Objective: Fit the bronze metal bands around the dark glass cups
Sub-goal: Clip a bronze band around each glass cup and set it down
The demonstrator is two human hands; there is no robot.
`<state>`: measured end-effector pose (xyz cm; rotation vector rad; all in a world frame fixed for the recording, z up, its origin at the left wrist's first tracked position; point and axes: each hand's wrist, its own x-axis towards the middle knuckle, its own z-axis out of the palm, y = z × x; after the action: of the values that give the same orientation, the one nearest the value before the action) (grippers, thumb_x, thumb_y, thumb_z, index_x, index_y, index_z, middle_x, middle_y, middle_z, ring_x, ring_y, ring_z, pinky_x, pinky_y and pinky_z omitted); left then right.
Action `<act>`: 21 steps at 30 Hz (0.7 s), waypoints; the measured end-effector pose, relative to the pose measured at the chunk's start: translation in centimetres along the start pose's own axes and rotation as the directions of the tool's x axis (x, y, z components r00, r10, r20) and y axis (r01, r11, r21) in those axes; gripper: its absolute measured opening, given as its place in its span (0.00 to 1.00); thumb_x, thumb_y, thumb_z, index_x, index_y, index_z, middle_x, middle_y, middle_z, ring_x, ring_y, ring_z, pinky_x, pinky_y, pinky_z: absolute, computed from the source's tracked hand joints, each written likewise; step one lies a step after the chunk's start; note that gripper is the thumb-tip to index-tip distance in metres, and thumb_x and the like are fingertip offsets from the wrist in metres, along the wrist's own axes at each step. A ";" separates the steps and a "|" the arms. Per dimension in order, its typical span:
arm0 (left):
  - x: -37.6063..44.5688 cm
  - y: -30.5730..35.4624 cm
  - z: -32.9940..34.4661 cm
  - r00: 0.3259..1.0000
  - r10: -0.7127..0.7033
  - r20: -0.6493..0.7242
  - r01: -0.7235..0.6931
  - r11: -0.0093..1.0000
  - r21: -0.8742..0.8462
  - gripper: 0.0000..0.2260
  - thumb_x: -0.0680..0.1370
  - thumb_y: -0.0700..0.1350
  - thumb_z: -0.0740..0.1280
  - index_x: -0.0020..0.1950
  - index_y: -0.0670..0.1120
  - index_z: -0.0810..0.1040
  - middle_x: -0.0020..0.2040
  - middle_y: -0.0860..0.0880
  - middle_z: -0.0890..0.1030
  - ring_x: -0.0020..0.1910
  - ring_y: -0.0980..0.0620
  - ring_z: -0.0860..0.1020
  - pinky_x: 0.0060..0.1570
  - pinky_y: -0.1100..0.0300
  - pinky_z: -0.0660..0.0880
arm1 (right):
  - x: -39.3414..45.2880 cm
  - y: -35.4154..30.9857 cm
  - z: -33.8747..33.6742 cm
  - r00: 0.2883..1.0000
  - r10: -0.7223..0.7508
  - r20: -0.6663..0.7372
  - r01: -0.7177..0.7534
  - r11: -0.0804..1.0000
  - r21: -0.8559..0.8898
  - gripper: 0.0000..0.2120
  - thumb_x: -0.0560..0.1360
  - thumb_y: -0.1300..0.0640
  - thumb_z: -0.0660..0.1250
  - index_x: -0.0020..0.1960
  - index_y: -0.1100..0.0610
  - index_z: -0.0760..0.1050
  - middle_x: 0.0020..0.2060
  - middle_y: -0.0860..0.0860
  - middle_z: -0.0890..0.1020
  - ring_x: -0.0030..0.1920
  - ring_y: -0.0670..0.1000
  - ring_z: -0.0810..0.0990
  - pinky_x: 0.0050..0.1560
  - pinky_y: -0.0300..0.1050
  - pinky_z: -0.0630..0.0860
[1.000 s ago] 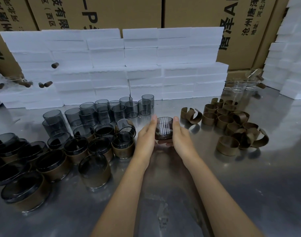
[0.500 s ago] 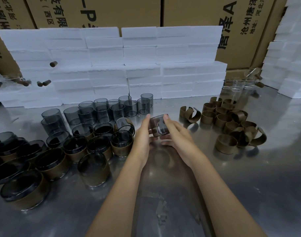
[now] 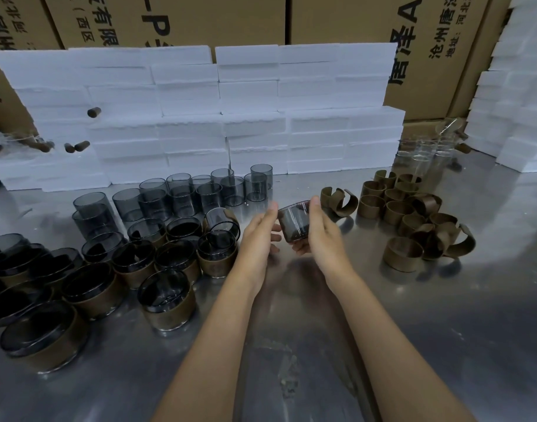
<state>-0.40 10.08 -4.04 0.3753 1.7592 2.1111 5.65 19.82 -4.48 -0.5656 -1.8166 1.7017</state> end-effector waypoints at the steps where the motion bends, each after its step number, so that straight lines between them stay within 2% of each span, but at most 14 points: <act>1: 0.0 0.0 0.1 1.000 -0.008 -0.003 0.008 0.999 -0.033 0.20 0.84 0.54 0.63 0.64 0.37 0.79 0.49 0.43 0.81 0.46 0.47 0.76 0.39 0.60 0.68 | 0.1 0.1 -0.1 1.000 0.011 -0.008 -0.011 1.000 0.021 0.24 0.85 0.37 0.52 0.46 0.48 0.81 0.32 0.47 0.85 0.31 0.45 0.82 0.32 0.39 0.78; 4: -0.1 0.2 0.1 0.999 0.036 -0.025 -0.039 0.992 -0.117 0.11 0.85 0.45 0.63 0.58 0.42 0.82 0.46 0.48 0.85 0.45 0.49 0.81 0.40 0.61 0.75 | 0.3 0.1 -0.2 0.999 0.037 0.024 -0.040 0.987 0.158 0.19 0.86 0.42 0.54 0.55 0.45 0.82 0.48 0.48 0.88 0.47 0.45 0.87 0.46 0.42 0.83; 6: 0.1 0.3 -0.1 0.995 0.090 -0.034 -0.095 0.981 -0.169 0.10 0.84 0.41 0.62 0.57 0.43 0.83 0.49 0.48 0.86 0.47 0.51 0.83 0.45 0.61 0.79 | 0.4 0.0 -0.2 0.996 0.052 0.070 -0.069 0.964 0.256 0.18 0.86 0.44 0.57 0.60 0.51 0.82 0.53 0.52 0.87 0.55 0.50 0.86 0.56 0.47 0.83; 9: 0.0 0.3 -0.4 0.991 0.132 -0.004 -0.130 0.973 -0.190 0.12 0.85 0.37 0.61 0.63 0.43 0.81 0.59 0.45 0.84 0.58 0.50 0.82 0.58 0.60 0.78 | 0.2 -0.3 -0.4 0.978 0.114 0.173 -0.174 0.907 0.384 0.21 0.85 0.44 0.58 0.56 0.59 0.82 0.51 0.57 0.88 0.56 0.54 0.87 0.58 0.49 0.82; 11: -0.2 0.3 -0.3 0.991 0.126 0.039 -0.117 0.978 -0.171 0.15 0.85 0.36 0.60 0.69 0.41 0.77 0.65 0.43 0.82 0.65 0.49 0.79 0.65 0.59 0.75 | 0.2 -0.3 -0.8 0.965 0.146 0.216 -0.231 0.861 0.452 0.22 0.85 0.45 0.59 0.58 0.63 0.80 0.53 0.61 0.87 0.55 0.57 0.87 0.61 0.51 0.81; 15: -0.5 0.3 0.1 0.986 0.113 0.119 -0.097 0.986 -0.136 0.21 0.82 0.33 0.65 0.74 0.43 0.73 0.68 0.48 0.80 0.69 0.54 0.76 0.72 0.58 0.69 | 0.5 -0.3 -1.2 0.956 0.169 0.239 -0.277 0.789 0.549 0.21 0.85 0.48 0.60 0.58 0.67 0.77 0.53 0.64 0.86 0.55 0.58 0.87 0.58 0.48 0.83; 18: -0.6 0.2 0.3 0.988 0.124 0.095 -0.115 0.989 -0.097 0.22 0.78 0.36 0.72 0.71 0.45 0.74 0.68 0.47 0.79 0.69 0.53 0.77 0.72 0.57 0.70 | 0.5 -0.1 -1.4 0.951 0.111 0.289 -0.255 0.812 0.525 0.18 0.85 0.50 0.62 0.58 0.64 0.80 0.55 0.61 0.86 0.59 0.56 0.85 0.57 0.46 0.83; 21: -0.9 0.5 0.4 0.992 0.129 -0.002 -0.128 0.981 -0.143 0.18 0.74 0.40 0.76 0.62 0.44 0.76 0.59 0.46 0.82 0.61 0.48 0.81 0.69 0.53 0.74 | 0.4 0.1 -1.4 0.937 0.053 0.346 -0.202 0.889 0.411 0.18 0.84 0.50 0.64 0.65 0.61 0.80 0.59 0.59 0.85 0.62 0.55 0.83 0.65 0.50 0.79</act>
<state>0.48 9.93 -3.47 0.4676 1.6067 2.3058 6.28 21.13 -4.47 -0.2210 -1.5385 2.3258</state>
